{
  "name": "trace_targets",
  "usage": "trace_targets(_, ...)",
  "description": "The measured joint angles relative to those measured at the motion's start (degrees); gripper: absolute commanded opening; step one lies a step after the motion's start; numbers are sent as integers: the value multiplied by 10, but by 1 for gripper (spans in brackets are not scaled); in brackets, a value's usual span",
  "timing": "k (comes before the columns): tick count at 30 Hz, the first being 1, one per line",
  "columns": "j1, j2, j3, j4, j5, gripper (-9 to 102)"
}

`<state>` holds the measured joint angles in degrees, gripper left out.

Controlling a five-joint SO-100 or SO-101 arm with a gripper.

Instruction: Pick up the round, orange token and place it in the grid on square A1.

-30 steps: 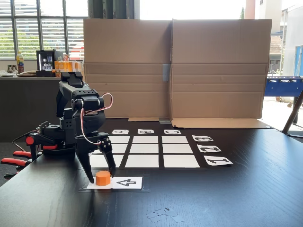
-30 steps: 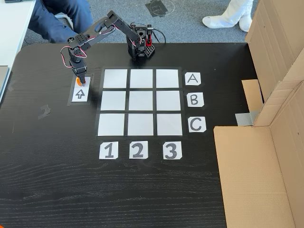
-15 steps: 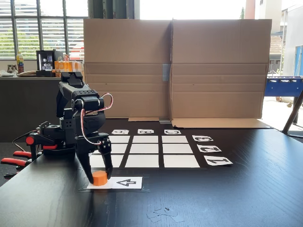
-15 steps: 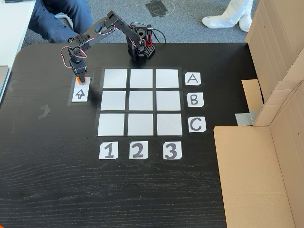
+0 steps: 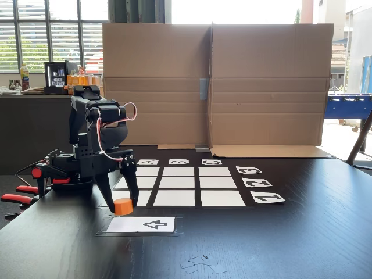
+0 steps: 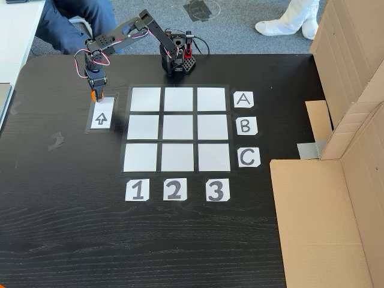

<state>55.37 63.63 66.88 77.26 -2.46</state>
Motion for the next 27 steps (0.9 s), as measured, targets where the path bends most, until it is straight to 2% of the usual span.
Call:
trace_targets(13, 11, 176, 17, 94, -2, 0)
trace_targets(27, -23, 414, 239, 101, 5, 0)
